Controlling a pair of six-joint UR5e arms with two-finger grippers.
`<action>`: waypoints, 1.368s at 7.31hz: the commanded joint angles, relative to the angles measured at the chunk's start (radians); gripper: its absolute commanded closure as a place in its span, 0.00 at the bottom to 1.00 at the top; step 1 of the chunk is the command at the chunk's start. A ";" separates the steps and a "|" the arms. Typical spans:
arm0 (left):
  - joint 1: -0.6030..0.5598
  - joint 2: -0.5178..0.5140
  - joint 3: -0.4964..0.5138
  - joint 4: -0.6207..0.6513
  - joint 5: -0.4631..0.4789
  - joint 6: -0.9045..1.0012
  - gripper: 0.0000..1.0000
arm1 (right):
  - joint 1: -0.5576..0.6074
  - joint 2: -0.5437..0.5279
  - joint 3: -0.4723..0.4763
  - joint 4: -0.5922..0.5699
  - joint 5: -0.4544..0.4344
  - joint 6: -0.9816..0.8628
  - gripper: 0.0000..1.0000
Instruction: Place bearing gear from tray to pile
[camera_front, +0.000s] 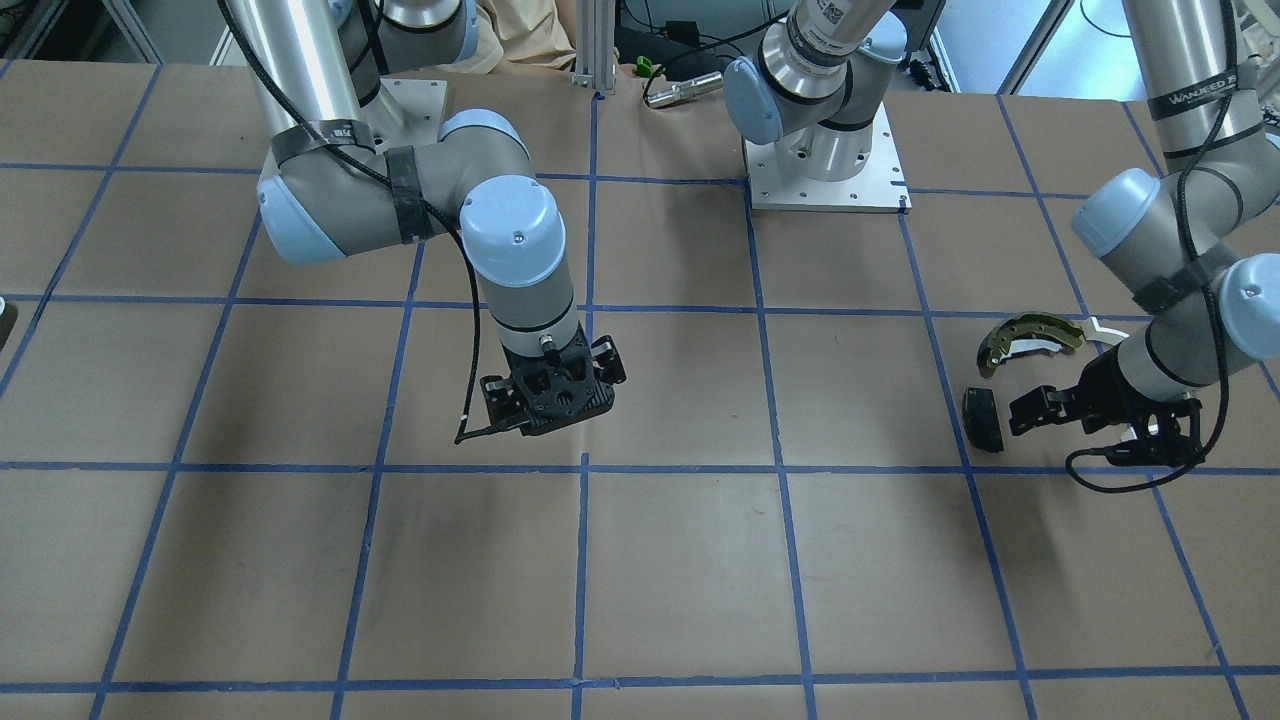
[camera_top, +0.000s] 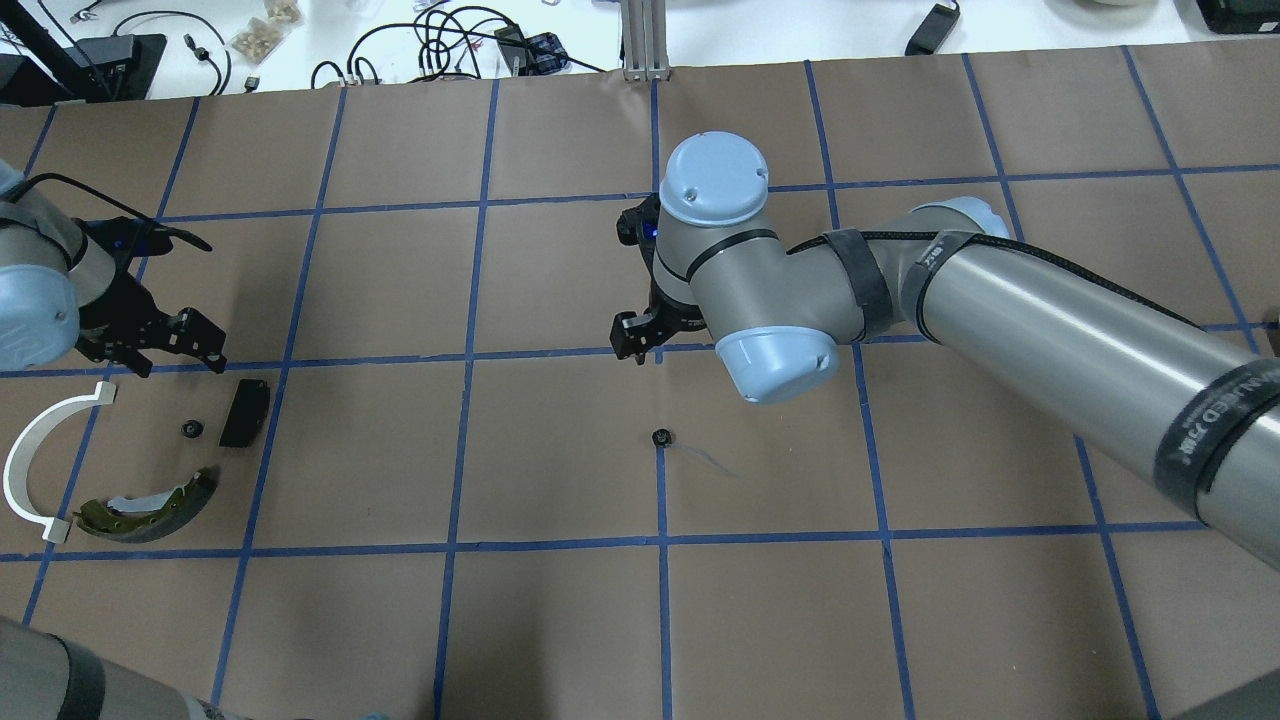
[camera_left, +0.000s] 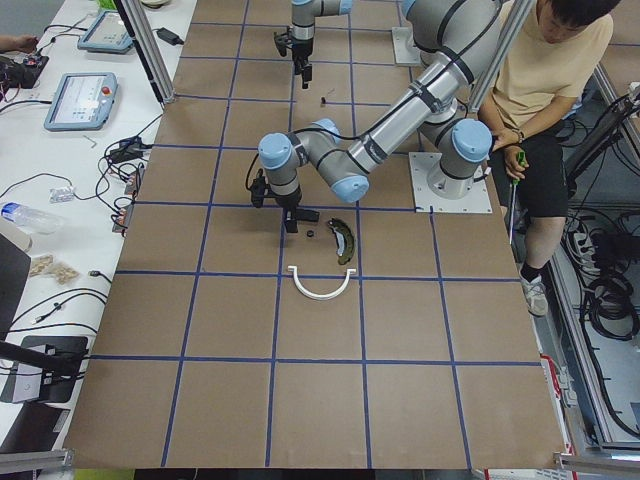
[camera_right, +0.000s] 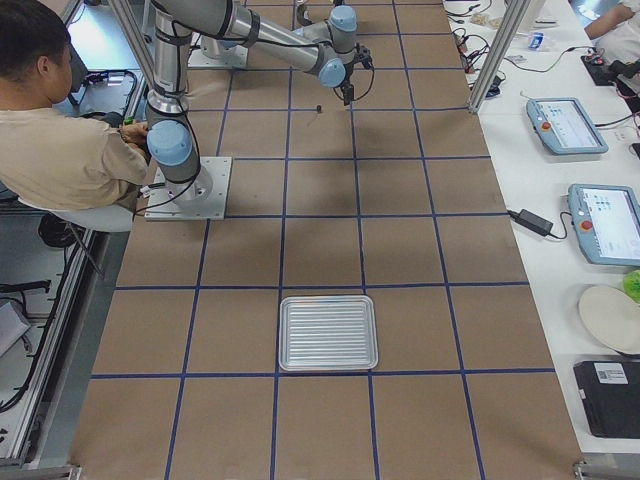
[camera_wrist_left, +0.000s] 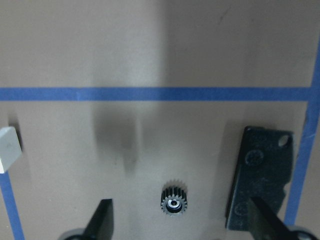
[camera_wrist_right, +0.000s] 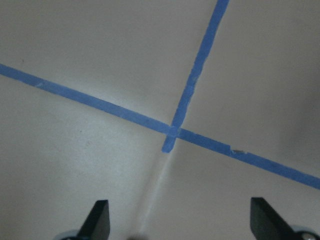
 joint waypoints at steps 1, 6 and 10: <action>-0.180 0.044 0.041 -0.027 0.000 -0.136 0.00 | -0.047 -0.062 -0.122 0.172 -0.077 -0.007 0.00; -0.576 0.037 0.045 -0.012 0.005 -0.313 0.00 | -0.320 -0.326 -0.341 0.788 -0.076 -0.003 0.00; -0.763 0.003 0.041 0.004 -0.118 -0.563 0.00 | -0.323 -0.418 -0.170 0.568 -0.063 0.078 0.00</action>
